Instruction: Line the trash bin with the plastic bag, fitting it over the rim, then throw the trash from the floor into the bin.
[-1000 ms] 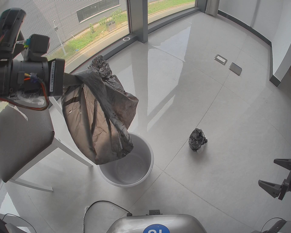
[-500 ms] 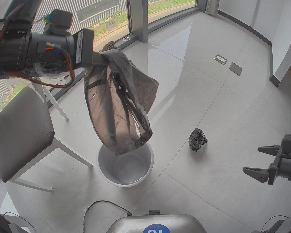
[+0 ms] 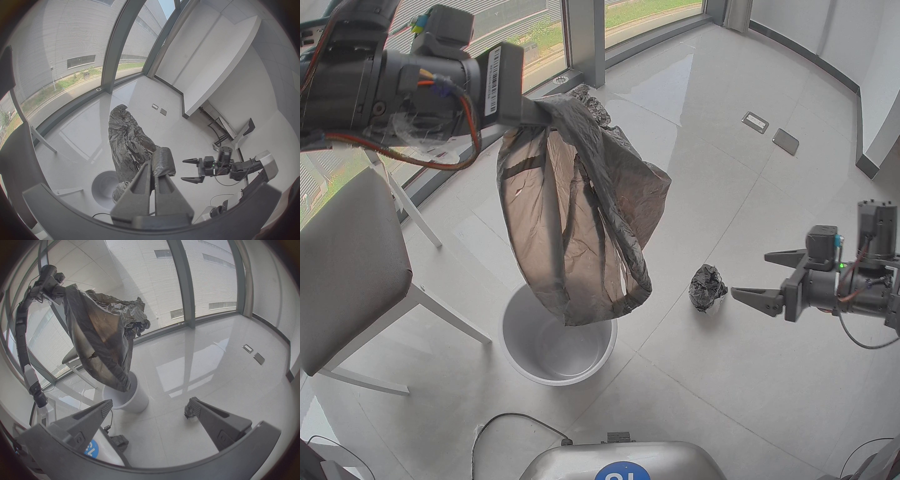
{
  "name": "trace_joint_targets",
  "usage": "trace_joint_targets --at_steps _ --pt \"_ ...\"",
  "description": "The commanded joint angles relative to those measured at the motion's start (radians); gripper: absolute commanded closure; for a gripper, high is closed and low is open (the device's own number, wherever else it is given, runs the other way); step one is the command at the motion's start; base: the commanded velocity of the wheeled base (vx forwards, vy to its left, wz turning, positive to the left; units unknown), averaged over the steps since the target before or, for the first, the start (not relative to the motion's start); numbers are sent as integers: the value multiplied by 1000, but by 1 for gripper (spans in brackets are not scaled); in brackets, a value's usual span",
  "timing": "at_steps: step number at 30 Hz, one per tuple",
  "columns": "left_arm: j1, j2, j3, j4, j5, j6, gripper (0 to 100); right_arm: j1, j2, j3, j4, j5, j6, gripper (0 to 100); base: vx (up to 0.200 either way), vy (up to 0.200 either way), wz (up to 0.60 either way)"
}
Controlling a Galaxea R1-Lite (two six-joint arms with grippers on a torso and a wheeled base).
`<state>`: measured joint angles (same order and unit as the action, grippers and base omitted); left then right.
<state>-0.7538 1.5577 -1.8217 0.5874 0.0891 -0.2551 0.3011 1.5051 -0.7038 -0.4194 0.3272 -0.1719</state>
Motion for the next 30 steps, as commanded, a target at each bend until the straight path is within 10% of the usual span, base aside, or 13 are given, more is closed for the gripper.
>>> trace_joint_targets --at_steps 1,30 --pt "-5 4 -11 -8 0 -13 100 55 210 -135 -27 13 -8 0 0 0 0" --pt "-45 27 -102 -5 0 -56 100 208 443 -365 -105 27 2 0 0 0 0"
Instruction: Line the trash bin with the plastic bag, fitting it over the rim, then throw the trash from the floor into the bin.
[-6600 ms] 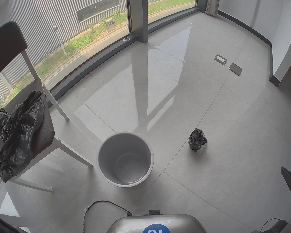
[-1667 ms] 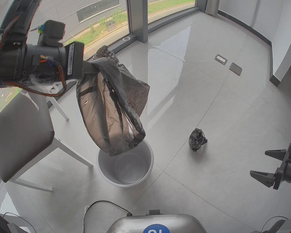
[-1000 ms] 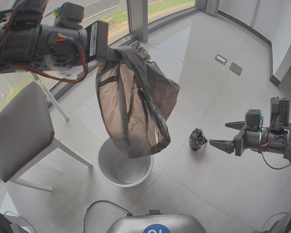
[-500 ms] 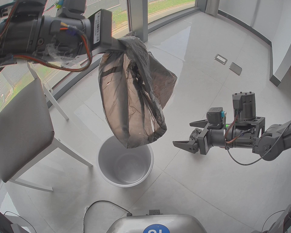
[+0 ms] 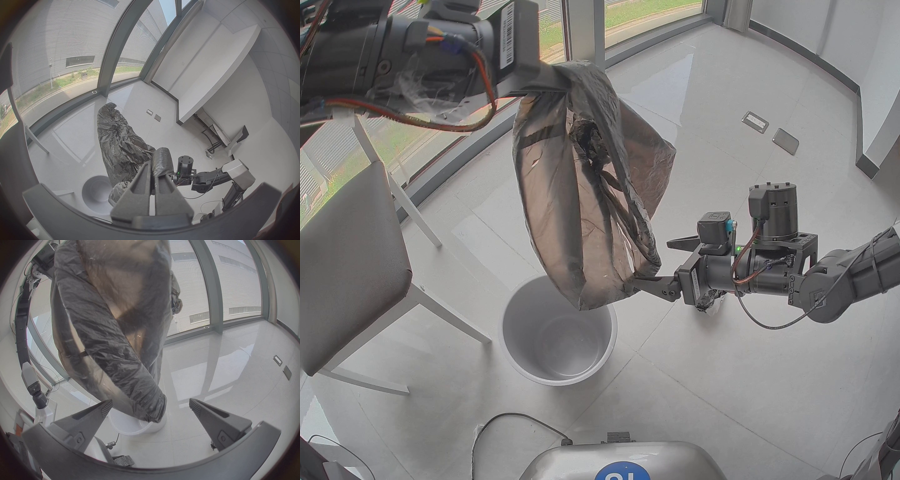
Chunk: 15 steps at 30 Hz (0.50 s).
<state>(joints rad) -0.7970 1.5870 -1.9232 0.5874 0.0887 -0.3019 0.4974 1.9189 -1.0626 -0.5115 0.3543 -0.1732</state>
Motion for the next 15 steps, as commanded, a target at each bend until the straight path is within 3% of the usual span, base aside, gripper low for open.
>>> trace_joint_targets --at_steps 1,13,14,15 --pt "-2 -2 0 -5 0 -9 100 12 29 -7 -13 0 3 0 0 0 0" --pt "-22 -12 -16 -1 0 -20 100 13 61 -20 -59 -1 0 0 0 0 0" --pt "-25 -12 -16 -3 0 -20 100 13 60 -20 -65 -3 8 100 0 0 0" --pt "-25 -12 -16 -5 0 -20 100 13 60 -20 -68 -5 12 100 0 0 0"
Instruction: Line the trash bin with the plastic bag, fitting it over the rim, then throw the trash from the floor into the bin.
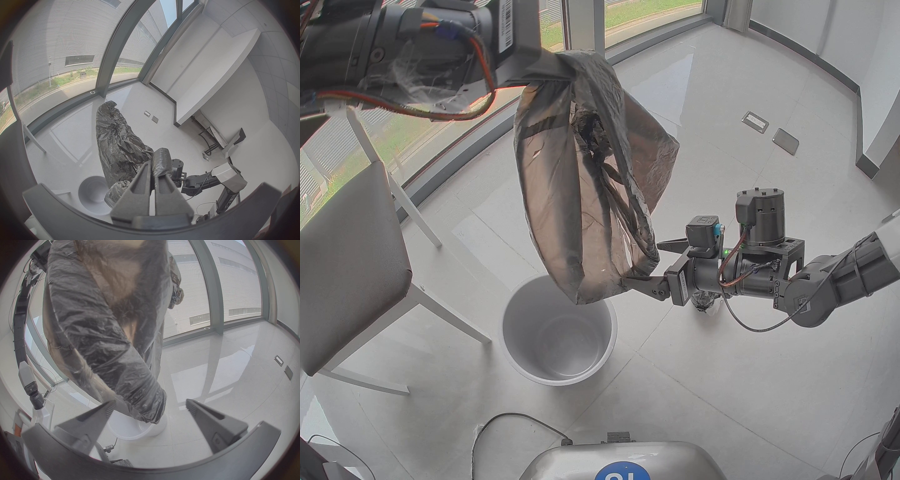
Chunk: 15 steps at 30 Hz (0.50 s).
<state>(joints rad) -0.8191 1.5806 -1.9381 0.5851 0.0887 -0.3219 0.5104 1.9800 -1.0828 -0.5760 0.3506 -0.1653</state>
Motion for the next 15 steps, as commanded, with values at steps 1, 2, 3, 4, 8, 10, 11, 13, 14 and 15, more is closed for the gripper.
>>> trace_joint_targets --at_steps 1,2,3,4,8,10,11,13,14,15 --pt "-5 -5 -1 -2 0 0 100 0 -3 0 -4 -1 6 100 0 0 0" --pt "-5 -5 -1 -2 0 0 100 0 -3 0 -4 -1 7 100 0 0 0" --pt "-5 -5 -1 -2 0 0 100 0 -3 0 -4 -1 7 100 0 0 0" --pt "-6 -5 -1 -2 0 0 100 0 -3 0 -5 -1 7 100 0 0 0" --pt "-8 -7 2 -2 0 -3 100 5 -1 -2 -15 -1 9 100 0 0 0" --pt "-6 -7 10 -2 0 -8 100 16 -1 0 -18 -1 12 100 0 0 0" --pt "-5 -5 11 -2 0 -14 100 19 -1 0 -19 -1 15 100 0 0 0" --pt "0 -4 11 -2 0 -28 100 28 -1 0 -19 -2 24 100 0 0 0" --pt "3 -4 10 -1 0 -31 100 28 -1 1 -21 -2 24 100 0 0 0" --pt "6 -4 11 4 0 -32 100 28 -4 6 -25 -2 24 100 0 0 0"
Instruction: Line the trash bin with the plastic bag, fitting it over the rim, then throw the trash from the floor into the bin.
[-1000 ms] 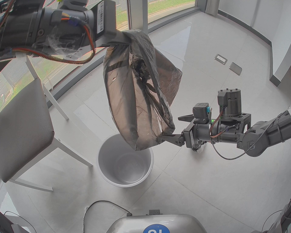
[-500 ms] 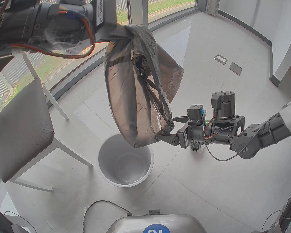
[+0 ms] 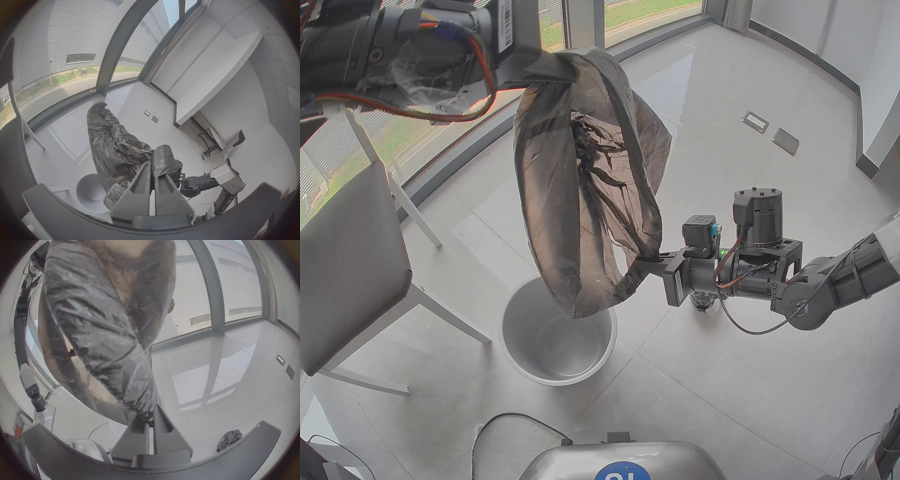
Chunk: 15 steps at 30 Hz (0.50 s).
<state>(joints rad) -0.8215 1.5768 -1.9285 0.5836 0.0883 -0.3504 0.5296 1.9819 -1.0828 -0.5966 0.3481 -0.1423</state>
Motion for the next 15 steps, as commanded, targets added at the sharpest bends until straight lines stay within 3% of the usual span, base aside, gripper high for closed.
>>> trace_joint_targets --at_steps 1,7,15 --pt "10 0 2 7 1 -4 100 9 -9 11 -8 -1 1 100 0 0 0" --pt "56 -9 42 48 4 -4 100 4 -78 116 -11 -3 -11 100 0 0 0" --pt "78 -107 214 180 21 1 100 17 -210 294 8 3 -46 100 0 0 0"
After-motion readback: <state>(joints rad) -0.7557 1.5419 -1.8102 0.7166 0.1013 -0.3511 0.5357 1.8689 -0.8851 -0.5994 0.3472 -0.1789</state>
